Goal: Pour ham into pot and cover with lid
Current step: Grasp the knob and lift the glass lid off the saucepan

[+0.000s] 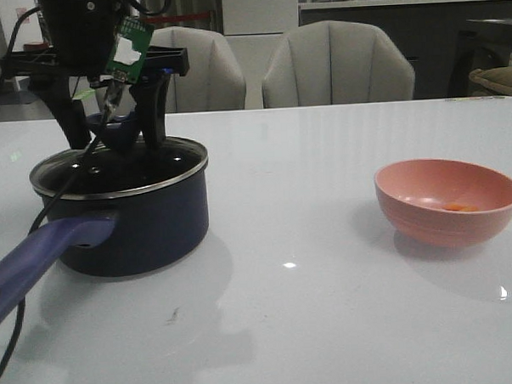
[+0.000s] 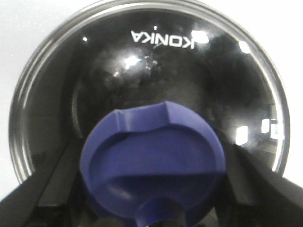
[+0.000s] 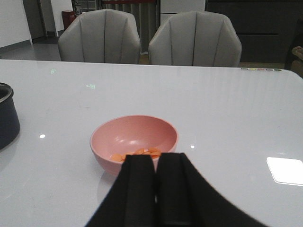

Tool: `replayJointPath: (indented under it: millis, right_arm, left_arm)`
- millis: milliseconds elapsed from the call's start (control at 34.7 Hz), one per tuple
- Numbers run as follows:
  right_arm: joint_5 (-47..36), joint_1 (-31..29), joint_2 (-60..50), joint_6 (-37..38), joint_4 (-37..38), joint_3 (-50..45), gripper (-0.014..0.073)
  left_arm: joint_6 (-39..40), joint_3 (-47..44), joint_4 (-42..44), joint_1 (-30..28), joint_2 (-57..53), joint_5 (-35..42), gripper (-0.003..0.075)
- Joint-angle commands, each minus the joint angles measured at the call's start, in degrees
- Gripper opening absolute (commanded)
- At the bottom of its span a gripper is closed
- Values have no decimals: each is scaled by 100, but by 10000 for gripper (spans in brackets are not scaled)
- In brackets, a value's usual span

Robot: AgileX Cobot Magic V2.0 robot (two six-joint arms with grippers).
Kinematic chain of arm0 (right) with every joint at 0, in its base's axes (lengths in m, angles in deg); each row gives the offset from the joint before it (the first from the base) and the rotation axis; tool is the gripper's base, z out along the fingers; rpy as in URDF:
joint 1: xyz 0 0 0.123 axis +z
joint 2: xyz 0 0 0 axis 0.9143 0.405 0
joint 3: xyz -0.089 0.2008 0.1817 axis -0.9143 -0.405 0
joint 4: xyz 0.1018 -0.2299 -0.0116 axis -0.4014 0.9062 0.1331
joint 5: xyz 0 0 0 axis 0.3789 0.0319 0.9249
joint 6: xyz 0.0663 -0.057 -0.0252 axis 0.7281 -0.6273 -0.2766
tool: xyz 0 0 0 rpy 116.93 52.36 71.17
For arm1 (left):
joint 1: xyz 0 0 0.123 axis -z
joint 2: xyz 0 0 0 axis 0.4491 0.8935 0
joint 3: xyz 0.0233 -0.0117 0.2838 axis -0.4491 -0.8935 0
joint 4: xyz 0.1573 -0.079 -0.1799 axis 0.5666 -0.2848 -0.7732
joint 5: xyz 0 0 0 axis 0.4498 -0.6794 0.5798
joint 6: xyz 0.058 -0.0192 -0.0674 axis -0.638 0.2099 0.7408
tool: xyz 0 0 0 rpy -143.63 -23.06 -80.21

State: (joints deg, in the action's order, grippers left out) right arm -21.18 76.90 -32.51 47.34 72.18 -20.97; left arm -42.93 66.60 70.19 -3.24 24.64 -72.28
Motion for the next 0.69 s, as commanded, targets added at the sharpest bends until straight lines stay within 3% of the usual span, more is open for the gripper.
replayJointPath:
  millis: [0, 461, 662]
  right_arm:
    - [-499, -21, -97, -38, 45, 56, 148]
    - [-499, -21, -102, -38, 45, 56, 148]
    - [-499, -21, -102, -38, 45, 56, 148]
  left_arm:
    - [45, 186, 65, -25, -296, 157, 318]
    - [35, 195, 443, -35, -778, 224, 318]
    - [-470, 195, 748, -217, -903, -177, 318]
